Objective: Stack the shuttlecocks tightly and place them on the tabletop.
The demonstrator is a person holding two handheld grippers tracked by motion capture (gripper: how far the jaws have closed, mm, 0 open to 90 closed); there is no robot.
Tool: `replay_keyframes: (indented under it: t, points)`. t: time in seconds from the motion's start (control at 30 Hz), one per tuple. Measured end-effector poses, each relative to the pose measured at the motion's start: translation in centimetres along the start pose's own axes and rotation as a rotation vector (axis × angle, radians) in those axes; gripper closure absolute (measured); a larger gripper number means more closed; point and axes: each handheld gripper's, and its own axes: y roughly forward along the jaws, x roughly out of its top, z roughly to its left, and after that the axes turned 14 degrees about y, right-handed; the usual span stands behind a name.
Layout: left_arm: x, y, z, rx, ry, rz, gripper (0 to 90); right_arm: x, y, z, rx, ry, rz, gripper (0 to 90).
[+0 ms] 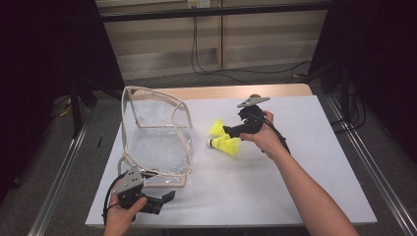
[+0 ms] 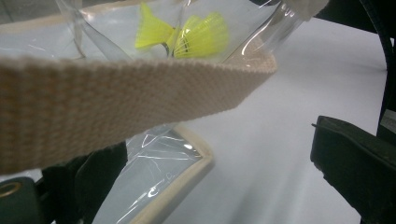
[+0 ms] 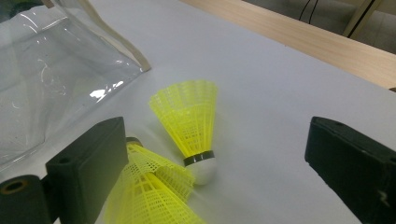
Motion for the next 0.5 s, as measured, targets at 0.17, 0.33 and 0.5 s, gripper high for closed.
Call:
replay_keyframes:
  t: [0.17,0.33,0.5]
  points:
    - [-0.1,0.0,0.0,-0.002,-0.003,-0.002,3.9,0.1,0.5,0.3,-0.007,-0.012,0.013,6.7]
    - [-0.1,0.1,0.0,-0.002,-0.004,-0.002,3.9,0.3,0.8,0.5,-0.013,0.003,0.018,6.7]
    - [-0.1,0.1,0.0,-0.004,-0.004,-0.003,3.9,0.7,1.1,0.7,-0.012,0.016,0.028,5.5]
